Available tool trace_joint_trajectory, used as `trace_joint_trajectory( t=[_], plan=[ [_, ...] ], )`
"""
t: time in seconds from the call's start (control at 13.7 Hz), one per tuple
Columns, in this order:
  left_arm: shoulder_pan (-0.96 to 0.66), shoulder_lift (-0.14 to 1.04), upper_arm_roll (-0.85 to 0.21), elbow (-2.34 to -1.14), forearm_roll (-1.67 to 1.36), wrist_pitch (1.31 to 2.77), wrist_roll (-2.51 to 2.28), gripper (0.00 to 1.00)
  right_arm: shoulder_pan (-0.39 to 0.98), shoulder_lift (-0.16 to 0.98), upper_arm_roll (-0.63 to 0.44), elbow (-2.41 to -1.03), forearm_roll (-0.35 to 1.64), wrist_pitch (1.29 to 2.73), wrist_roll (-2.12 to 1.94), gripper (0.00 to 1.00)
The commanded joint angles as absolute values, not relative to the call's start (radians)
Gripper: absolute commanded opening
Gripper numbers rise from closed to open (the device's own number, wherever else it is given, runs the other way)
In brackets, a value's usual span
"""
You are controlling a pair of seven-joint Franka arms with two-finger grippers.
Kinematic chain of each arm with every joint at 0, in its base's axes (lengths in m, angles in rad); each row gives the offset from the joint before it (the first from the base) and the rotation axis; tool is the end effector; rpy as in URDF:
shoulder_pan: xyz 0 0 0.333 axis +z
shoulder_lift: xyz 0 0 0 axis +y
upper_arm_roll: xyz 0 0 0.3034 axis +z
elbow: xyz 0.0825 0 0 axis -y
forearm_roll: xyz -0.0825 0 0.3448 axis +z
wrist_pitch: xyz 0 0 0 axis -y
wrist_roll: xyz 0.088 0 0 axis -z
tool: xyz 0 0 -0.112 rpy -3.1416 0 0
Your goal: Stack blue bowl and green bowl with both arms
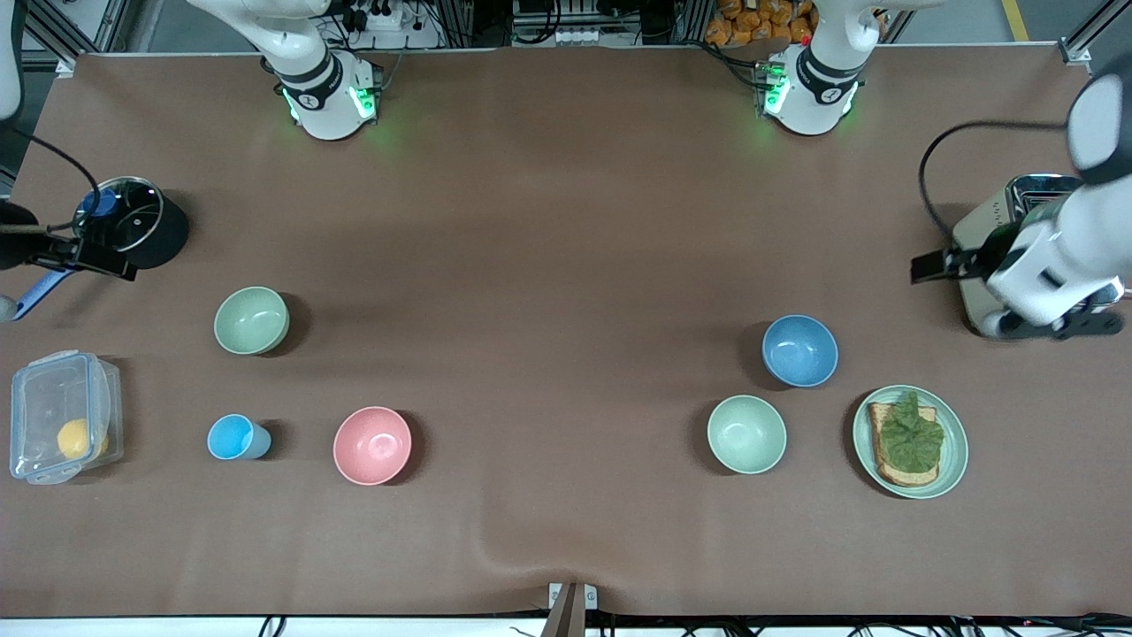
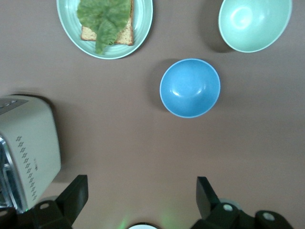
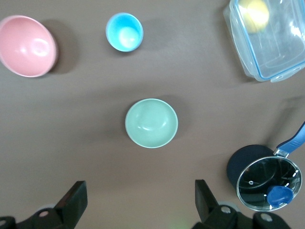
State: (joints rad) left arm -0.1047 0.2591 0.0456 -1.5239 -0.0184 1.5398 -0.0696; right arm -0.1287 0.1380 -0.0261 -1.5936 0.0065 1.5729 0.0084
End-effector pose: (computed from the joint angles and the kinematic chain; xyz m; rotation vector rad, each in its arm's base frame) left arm 0.5690 -0.0384 0.4834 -3.1094 -0.0188 0.3794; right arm 0.5399 -0.0827 0.5239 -3.1069 0.2550 0.2468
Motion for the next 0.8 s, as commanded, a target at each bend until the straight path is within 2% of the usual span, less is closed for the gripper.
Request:
trace_joint_trajectory(
  t=[0.0, 0.22, 0.51, 0.73],
  plan=[
    [-0.11, 0.345, 0.044, -1.5, -0.029, 1.581, -0.061, 1.0, -0.17, 0.15, -0.015, -1.69, -0.002, 1.667, -0.008, 1.0],
    [-0.113, 0.434, 0.043, -1.5, -0.066, 1.672, -0.063, 1.0, -0.198, 0.172, -0.015, -1.775, 0.0, 1.758, -0.009, 1.0],
    [-0.12, 0.506, 0.041, -1.506, -0.077, 1.746, -0.061, 1.0, -0.222, 0.276, -0.015, -1.807, -0.002, 1.831, -0.017, 1.0],
    [-0.104, 0.499, 0.034, -1.6, -0.123, 1.747, -0.063, 1.0, -0.271, 0.314, -0.014, -1.906, 0.002, 1.991, -0.086, 1.0]
  ],
)
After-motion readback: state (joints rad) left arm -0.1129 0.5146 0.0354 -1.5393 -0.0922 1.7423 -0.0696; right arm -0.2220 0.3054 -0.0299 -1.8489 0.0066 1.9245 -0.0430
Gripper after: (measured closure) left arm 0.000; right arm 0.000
